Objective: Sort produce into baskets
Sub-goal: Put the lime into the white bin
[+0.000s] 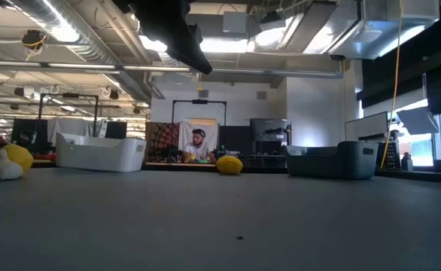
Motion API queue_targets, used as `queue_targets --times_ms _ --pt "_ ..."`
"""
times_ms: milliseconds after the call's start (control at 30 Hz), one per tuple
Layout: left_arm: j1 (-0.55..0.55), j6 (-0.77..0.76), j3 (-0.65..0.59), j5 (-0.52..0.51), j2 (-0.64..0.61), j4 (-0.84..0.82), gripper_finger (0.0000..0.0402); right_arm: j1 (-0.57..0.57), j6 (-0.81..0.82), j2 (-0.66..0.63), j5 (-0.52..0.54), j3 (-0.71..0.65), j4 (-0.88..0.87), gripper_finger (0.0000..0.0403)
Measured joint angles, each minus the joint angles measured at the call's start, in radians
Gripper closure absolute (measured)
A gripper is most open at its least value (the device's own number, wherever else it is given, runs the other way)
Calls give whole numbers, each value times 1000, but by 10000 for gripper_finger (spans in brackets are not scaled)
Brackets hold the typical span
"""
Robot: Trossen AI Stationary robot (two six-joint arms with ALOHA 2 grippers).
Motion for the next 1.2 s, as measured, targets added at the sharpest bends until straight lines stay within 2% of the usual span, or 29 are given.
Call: queue_targets --times_ms 333,500,667,767,1067,1200 --pt "0 -48 0 0 0 0 229 -157 -176 0 38 0 -78 164" --pt "0 -49 0 0 0 0 229 -237 -255 0 18 0 -102 125" --pt "0 -49 0 0 0 0 229 -333 -323 0 -69 0 -187 69" --pt "0 -49 0 0 0 0 229 -386 -345 0 -114 0 -259 51" --pt "0 -49 0 0 0 0 229 -520 -455 0 -195 -24 -321 45" --pt "0 -49 0 0 0 0 229 -582 -502 0 -278 -82 -321 45"
